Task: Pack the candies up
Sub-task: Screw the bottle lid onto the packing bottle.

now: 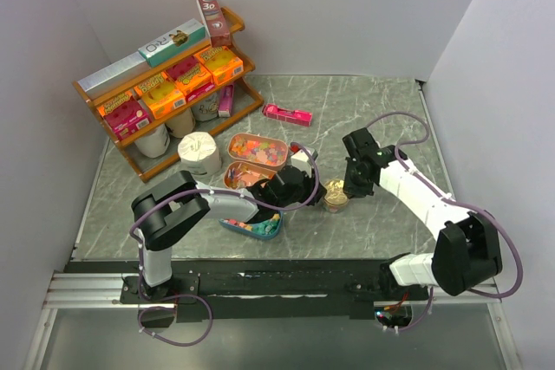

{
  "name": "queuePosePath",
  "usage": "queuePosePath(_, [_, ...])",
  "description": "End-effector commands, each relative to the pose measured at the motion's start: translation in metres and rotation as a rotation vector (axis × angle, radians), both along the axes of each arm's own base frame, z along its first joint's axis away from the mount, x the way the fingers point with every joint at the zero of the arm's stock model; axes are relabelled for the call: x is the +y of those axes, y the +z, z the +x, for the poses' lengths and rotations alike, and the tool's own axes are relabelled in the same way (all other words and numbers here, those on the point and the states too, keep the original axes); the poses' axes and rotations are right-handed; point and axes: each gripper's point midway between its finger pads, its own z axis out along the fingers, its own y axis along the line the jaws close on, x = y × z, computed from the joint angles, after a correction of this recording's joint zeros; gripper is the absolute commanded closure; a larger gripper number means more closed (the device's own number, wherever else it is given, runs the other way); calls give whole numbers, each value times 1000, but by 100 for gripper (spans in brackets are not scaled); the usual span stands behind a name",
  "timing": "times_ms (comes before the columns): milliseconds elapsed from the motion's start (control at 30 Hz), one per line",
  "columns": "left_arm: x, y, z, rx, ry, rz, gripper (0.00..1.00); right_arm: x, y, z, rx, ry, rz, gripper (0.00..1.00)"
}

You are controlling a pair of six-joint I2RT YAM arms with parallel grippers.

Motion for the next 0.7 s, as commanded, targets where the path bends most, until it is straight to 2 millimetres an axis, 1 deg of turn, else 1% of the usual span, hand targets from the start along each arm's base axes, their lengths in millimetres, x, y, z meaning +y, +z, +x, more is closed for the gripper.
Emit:
queuePosePath(0, [16, -47, -25, 77, -65, 142, 72, 0, -9, 5, 0, -2, -20, 88])
queuePosePath(167, [16, -46, -26, 77, -65, 138, 73, -3, -27, -6, 50, 2, -28, 89])
queuePosePath(333, [16, -48, -26, 78, -68, 134, 73, -3, -51, -24, 121, 2, -17, 90])
queuePosePath(567, [15, -51, -28, 83, -76, 129, 74, -3, -74, -36, 189, -8, -13, 92])
queuePosePath(667, [16, -55, -32, 90, -92, 128, 77, -2, -81, -41, 210, -10, -8, 92])
